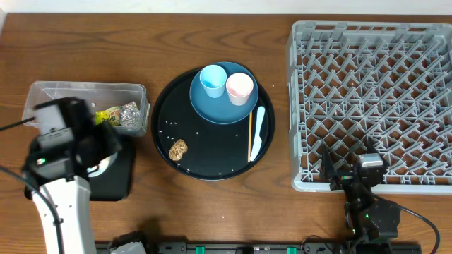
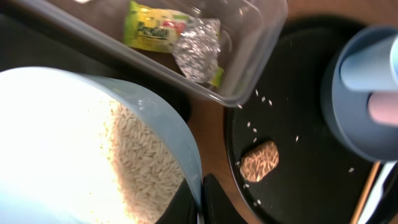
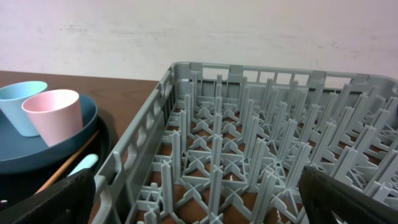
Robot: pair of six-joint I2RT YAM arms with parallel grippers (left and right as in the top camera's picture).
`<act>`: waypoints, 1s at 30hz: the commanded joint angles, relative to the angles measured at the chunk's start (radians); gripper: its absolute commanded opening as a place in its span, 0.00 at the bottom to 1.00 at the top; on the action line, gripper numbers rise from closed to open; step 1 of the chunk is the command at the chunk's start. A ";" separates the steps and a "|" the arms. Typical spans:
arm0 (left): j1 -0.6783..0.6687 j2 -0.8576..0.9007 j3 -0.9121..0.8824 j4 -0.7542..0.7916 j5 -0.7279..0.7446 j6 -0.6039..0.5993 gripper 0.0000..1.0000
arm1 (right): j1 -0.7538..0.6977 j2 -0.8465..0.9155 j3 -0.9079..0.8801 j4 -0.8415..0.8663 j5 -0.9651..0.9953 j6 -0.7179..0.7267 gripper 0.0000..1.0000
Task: Sort waste into correct bins and load items into the dishwasher rack
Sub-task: 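Lift the bowl and carry it left over the black tray, then tilt the light-blue bowl with the left gripper to pour rice onto the small tray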
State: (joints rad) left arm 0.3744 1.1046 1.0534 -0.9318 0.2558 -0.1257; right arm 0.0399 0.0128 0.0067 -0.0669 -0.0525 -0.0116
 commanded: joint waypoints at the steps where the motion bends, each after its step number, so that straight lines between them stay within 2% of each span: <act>1: 0.103 0.008 0.023 0.012 0.156 0.036 0.06 | 0.005 -0.002 -0.001 -0.004 0.003 -0.008 0.99; 9: 0.312 0.052 0.018 0.023 0.348 0.072 0.06 | 0.005 -0.002 -0.001 -0.004 0.003 -0.008 0.99; 23: 0.520 0.140 -0.005 0.058 0.366 0.061 0.06 | 0.005 -0.002 -0.001 -0.004 0.003 -0.008 0.99; 30: 0.528 0.147 -0.005 0.076 0.366 0.051 0.06 | 0.005 -0.002 -0.001 -0.004 0.003 -0.008 0.99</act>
State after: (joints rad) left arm 0.9001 1.2518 1.0531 -0.8646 0.6003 -0.0746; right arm 0.0399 0.0128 0.0067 -0.0669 -0.0525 -0.0116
